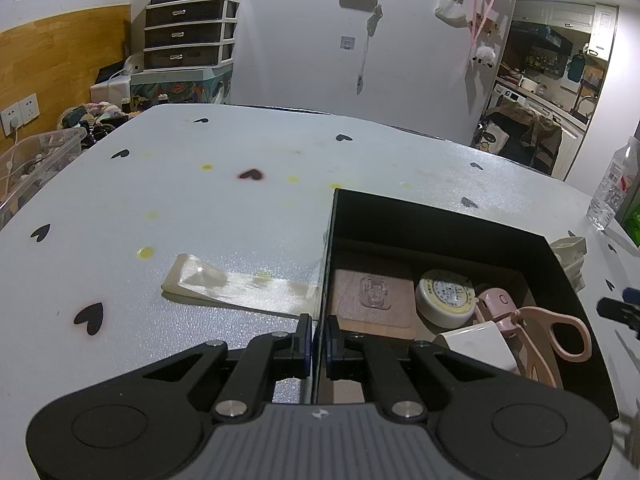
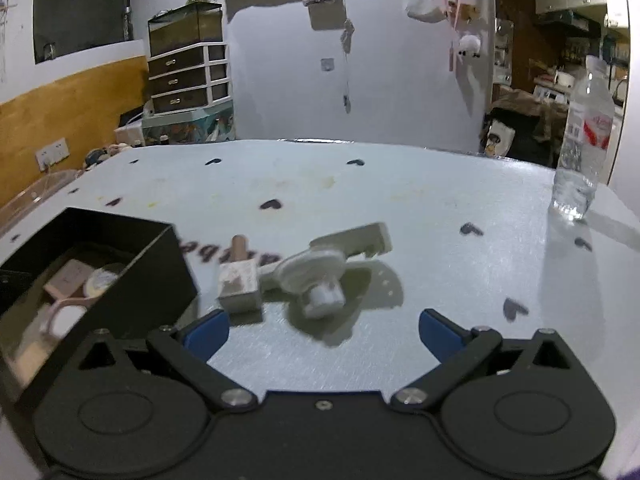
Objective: Organize rigid objects
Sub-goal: 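Grasp the white round cap of the beige holder with the right tool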
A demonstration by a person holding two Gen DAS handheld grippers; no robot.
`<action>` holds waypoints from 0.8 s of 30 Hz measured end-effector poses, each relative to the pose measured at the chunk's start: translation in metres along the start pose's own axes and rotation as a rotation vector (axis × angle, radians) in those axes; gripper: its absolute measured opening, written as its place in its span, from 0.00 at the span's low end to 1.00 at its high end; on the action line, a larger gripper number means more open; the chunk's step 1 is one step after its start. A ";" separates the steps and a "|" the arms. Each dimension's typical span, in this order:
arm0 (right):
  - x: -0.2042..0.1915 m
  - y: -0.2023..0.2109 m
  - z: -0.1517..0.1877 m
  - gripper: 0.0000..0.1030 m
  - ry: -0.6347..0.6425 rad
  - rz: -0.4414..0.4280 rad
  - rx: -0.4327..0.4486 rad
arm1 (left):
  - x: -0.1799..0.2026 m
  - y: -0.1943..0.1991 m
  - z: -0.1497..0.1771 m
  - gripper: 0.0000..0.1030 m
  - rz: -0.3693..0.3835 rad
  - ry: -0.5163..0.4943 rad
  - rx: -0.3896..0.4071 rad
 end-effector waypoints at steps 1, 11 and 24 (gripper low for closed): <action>0.000 -0.004 -0.002 0.84 0.009 0.005 -0.003 | 0.000 0.000 0.000 0.06 0.000 0.000 0.000; -0.012 -0.042 -0.012 0.51 0.082 -0.011 -0.050 | -0.004 0.004 0.006 0.06 -0.003 -0.010 -0.011; -0.008 -0.014 -0.015 0.29 0.049 -0.002 -0.029 | -0.005 0.019 0.015 0.05 0.011 -0.009 -0.003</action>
Point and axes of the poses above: each gripper's, at about its wrist camera, not at the fingertips, and y roughly against the way its jaws point, x to its right, z to its underside, the point moved 3 cm from there along -y, roughly the way its jaws point, and after that the axes turned 11 degrees about y, right-handed, at the moved point
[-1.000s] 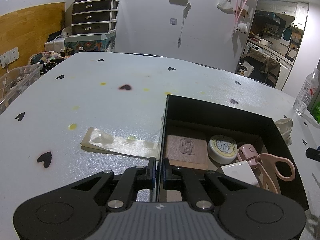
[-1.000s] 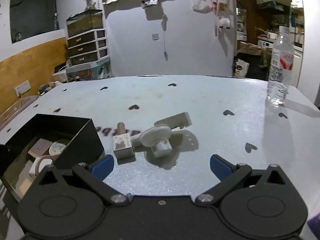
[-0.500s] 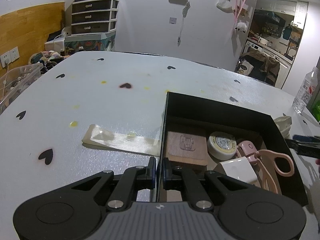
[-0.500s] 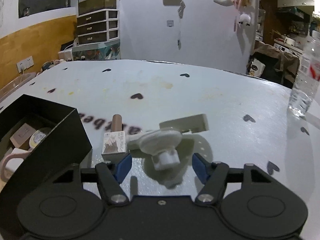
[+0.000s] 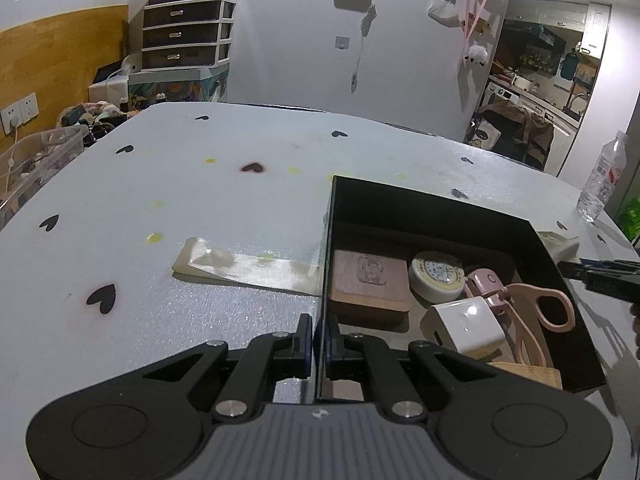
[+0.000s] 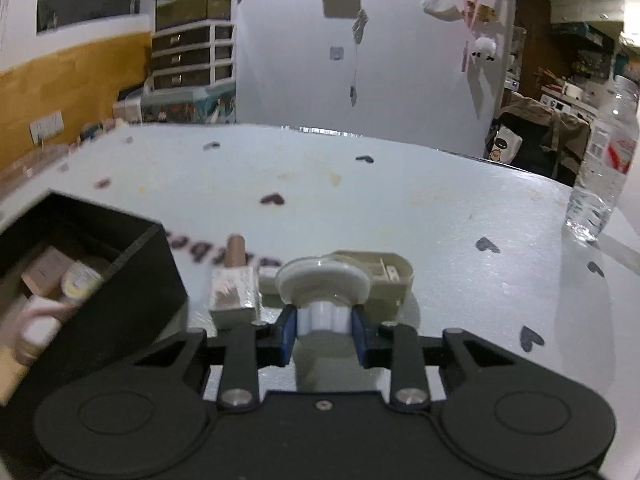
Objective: Organize rigid objects
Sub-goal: 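Grasp the white round cap of the beige holder with the right tool, then drop the white cap into the black box and open the right tool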
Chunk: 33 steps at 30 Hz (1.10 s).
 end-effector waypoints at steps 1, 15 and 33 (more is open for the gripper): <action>0.000 0.010 -0.003 0.29 -0.010 -0.010 0.021 | 0.000 0.001 0.000 0.05 0.001 0.001 0.001; -0.093 0.078 -0.078 0.29 0.012 -0.477 0.092 | -0.002 0.017 0.004 0.05 0.027 0.009 0.030; -0.198 0.007 -0.094 0.46 0.199 -0.644 -0.318 | -0.008 0.020 0.004 0.06 0.069 0.021 0.034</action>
Point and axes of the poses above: each gripper's, at about its wrist camera, not at the fingertips, and y roughly against the way its jaws point, x to its right, z to its underside, the point moved 3 cm from there along -y, roughly the way its jaws point, and after that the axes turned 11 degrees about y, right-handed, at the moved point
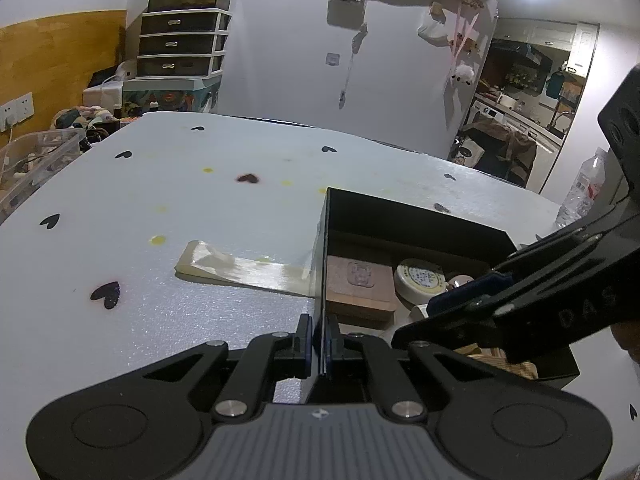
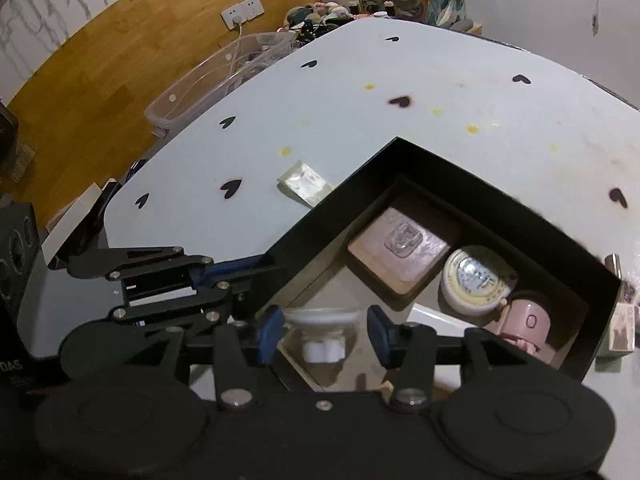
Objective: Organize rigid objects
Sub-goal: 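Drop the white cap into the black box and open the right tool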
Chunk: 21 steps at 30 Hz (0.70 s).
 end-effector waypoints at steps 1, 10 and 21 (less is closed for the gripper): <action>-0.001 0.000 0.002 0.46 0.000 0.002 -0.002 | 0.000 0.000 0.000 0.06 0.001 0.000 0.000; 0.006 0.004 0.004 0.43 -0.020 0.013 0.008 | 0.000 0.000 0.000 0.06 0.001 0.003 0.001; 0.010 0.024 0.010 0.44 -0.042 0.008 0.064 | 0.001 -0.001 -0.001 0.06 -0.007 0.000 0.000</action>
Point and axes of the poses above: each gripper's, at about its wrist camera, not at the fingertips, and y roughly against the way its jaws point, x to its right, z to its underside, the point moved 3 cm from there along -y, roughly the way its jaws point, and after that the axes turned 11 degrees about y, right-handed, at the moved point
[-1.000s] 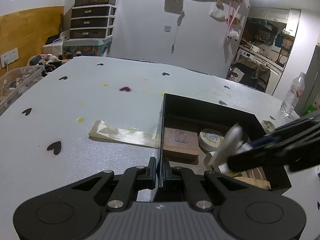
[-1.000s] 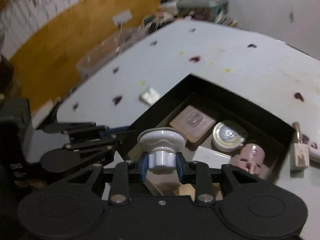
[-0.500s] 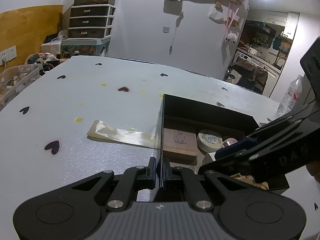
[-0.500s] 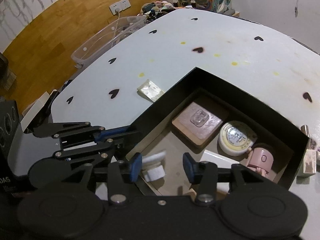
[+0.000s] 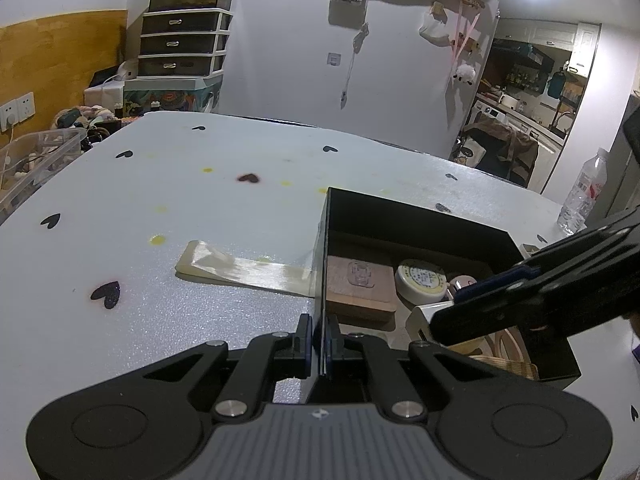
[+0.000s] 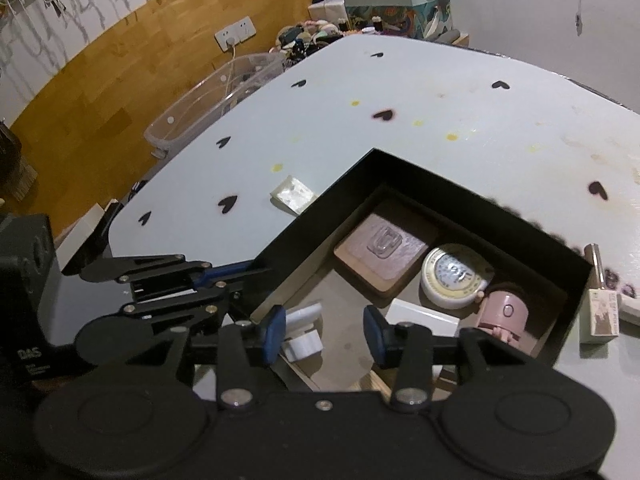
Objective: Organize rigid objects
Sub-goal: 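Drop the white cap into the black box and open the right tool, then grasp the nail polish bottle with the right tool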
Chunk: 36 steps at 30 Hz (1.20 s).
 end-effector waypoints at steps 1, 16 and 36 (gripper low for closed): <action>0.001 0.003 0.001 0.45 -0.004 0.001 0.007 | 0.000 0.000 0.000 0.06 -0.002 -0.001 0.000; 0.032 0.088 0.015 0.99 -0.085 0.138 0.265 | 0.002 -0.001 0.000 0.06 -0.014 -0.002 -0.001; 0.127 0.085 0.088 0.84 -0.254 0.381 0.331 | 0.003 -0.001 0.001 0.06 -0.023 -0.004 -0.002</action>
Point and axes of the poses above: each gripper's, at about its wrist camera, not at the fingertips, and y roughly against the way its jaws point, x to its right, z to its underside, the point moved 3 cm from there along -y, roughly the way its jaws point, and after that the axes turned 11 degrees about y, right-handed, at the moved point
